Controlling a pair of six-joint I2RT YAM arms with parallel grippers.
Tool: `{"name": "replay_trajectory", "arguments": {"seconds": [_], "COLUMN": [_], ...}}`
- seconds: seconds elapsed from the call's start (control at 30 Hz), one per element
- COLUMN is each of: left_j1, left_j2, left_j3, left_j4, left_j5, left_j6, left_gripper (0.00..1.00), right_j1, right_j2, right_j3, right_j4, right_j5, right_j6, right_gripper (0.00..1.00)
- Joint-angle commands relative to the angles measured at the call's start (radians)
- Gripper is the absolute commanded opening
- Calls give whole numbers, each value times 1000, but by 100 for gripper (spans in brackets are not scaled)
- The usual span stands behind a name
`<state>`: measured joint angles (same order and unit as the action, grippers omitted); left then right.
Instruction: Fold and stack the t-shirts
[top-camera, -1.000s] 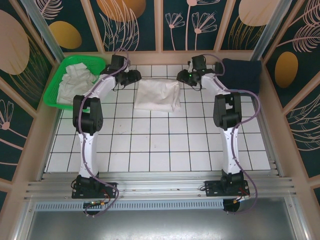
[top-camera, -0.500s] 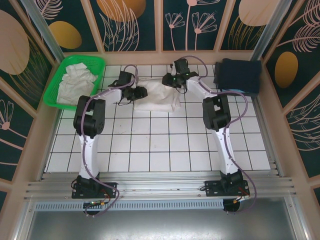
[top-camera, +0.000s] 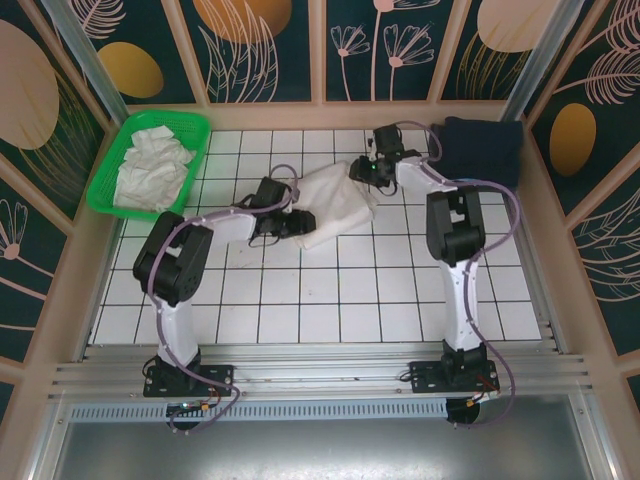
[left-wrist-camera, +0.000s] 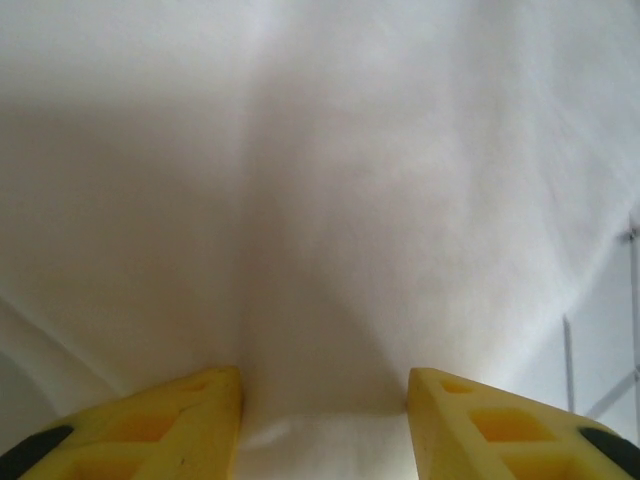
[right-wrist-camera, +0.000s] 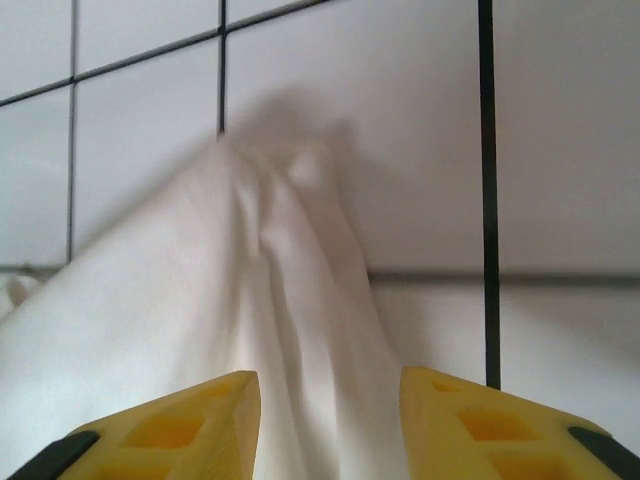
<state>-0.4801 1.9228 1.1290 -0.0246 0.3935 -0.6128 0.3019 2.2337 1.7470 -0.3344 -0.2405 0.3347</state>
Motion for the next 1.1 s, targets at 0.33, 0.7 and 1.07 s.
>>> {"name": "replay_trajectory", "arguments": {"seconds": [0.33, 0.7, 1.07], "left_j1": [80, 133, 70], "left_j2": [134, 469, 39], "left_j3": [439, 674, 54], "left_j4": [-244, -236, 85], "left_j5": [-115, -98, 17], "left_j6": [132, 158, 34], "left_gripper": [57, 48, 43], "right_j1": [121, 5, 2], "right_j2": [-453, -310, -366], "right_j3": [-658, -693, -486], "right_j4": [330, 351, 173], "right_j5": [87, 43, 175], "right_j6": [139, 138, 67], "right_gripper": [41, 32, 36]}}
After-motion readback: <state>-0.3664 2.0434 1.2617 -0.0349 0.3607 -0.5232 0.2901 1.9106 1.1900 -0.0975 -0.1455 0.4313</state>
